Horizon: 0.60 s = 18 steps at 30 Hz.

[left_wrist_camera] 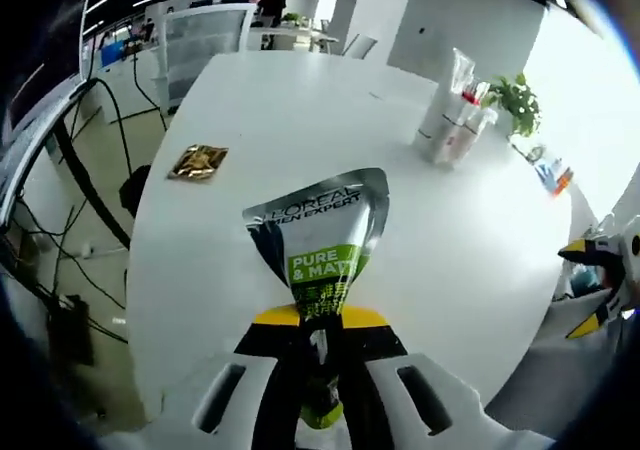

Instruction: Arrange the skincare products in the storage area until every visible bottle or jar stands upright without overlapping.

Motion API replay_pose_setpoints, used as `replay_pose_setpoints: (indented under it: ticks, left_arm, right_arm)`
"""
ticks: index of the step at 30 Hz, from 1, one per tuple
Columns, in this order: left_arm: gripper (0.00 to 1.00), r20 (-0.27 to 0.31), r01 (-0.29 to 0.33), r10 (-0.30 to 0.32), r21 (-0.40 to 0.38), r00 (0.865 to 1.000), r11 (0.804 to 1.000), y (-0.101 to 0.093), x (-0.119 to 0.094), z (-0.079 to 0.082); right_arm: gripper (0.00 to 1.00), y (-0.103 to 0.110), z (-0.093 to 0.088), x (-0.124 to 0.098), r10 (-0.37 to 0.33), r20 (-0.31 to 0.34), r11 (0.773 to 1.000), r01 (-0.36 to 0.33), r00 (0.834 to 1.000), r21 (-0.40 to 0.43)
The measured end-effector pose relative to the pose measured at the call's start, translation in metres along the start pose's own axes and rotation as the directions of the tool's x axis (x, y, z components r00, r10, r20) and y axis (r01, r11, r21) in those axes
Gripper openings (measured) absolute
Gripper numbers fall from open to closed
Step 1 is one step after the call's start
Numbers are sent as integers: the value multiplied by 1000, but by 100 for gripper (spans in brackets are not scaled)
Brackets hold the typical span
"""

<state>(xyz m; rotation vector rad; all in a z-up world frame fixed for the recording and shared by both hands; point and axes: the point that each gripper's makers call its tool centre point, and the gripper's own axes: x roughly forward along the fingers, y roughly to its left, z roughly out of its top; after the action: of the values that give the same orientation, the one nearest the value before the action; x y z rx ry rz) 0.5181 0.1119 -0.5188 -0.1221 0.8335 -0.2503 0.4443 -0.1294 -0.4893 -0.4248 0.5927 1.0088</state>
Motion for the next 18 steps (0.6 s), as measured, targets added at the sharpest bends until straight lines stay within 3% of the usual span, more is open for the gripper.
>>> replay_pose_setpoints:
  ticks: [7, 8, 9, 13, 18]
  left_arm:
    - [4, 81, 105, -108, 45, 991, 994, -53, -28, 10]
    - [4, 126, 117, -131, 111, 983, 987, -65, -34, 14]
    - [3, 130, 114, -130, 129, 983, 985, -68, -36, 13]
    - [3, 108, 120, -147, 225, 983, 967, -97, -51, -10]
    - [4, 71, 144, -168, 264, 983, 954, -115, -58, -37]
  right_arm:
    - [63, -3, 2, -1, -12, 12, 1000, 12, 1000, 13]
    - [62, -3, 2, -1, -14, 14, 1000, 14, 1000, 13]
    - [62, -3, 2, -1, -15, 15, 1000, 15, 1000, 12]
    - [60, -3, 3, -1, -12, 17, 1000, 12, 1000, 14]
    - [59, -1, 2, -1, -5, 15, 1000, 5, 1000, 12]
